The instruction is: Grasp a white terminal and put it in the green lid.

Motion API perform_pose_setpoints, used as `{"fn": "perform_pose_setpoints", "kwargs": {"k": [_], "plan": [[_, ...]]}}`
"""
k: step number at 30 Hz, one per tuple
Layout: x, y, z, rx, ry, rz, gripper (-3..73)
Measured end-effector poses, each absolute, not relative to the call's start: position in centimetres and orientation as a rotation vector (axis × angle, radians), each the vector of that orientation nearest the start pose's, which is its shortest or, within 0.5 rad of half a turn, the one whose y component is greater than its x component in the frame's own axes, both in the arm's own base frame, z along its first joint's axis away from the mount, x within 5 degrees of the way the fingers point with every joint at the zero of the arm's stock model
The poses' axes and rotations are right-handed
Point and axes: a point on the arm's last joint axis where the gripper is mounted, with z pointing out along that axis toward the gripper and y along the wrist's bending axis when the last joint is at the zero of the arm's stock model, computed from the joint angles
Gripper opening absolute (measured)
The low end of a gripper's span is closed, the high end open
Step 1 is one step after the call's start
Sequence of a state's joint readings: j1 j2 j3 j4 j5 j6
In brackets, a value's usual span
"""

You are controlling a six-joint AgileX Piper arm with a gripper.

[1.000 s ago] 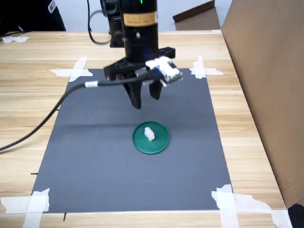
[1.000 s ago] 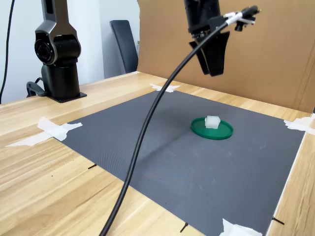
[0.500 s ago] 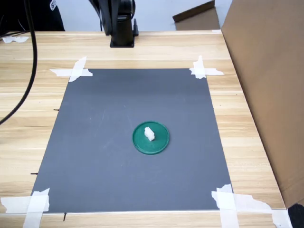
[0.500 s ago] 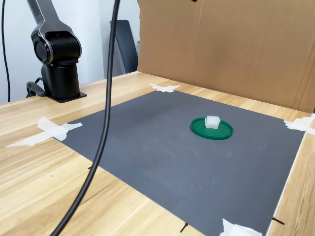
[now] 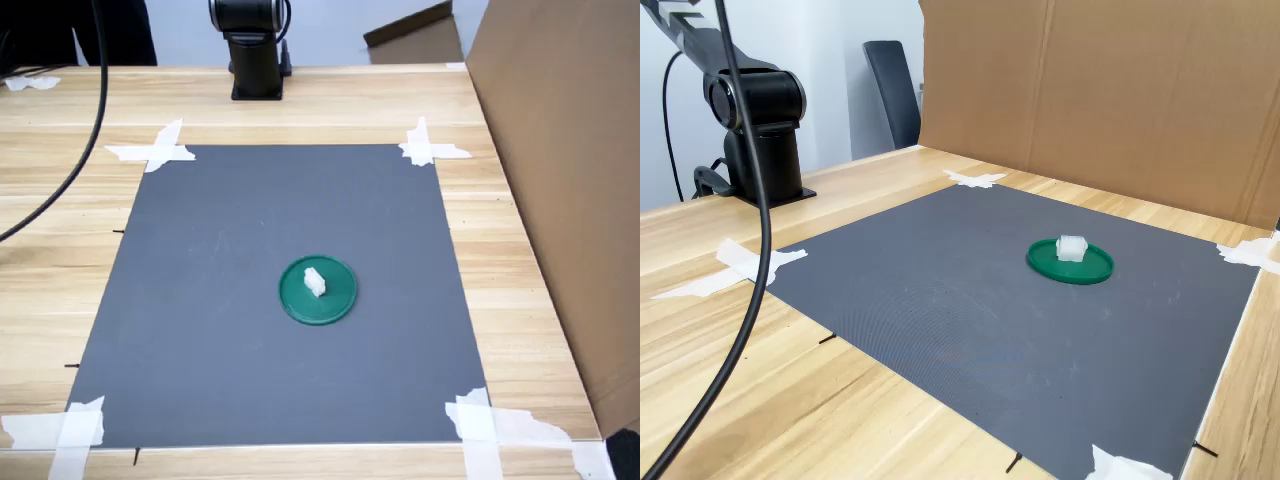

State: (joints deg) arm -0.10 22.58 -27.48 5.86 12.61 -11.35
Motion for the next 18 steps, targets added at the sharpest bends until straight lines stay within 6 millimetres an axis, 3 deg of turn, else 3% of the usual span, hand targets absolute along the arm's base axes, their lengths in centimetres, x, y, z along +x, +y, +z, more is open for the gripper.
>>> {"fn": "perform_pose_setpoints", "kwargs": {"k": [5,9,18], "plan": [[5.7,-0.4,27.4,-0.028,1.629,-0.155,-2.6],[5.1,-0.4,24.2,-0.035,1.645,-0.168,-2.6],[5.3,-0.4,20.0,-0.048,1.724,-0.171,-2.6]]}}
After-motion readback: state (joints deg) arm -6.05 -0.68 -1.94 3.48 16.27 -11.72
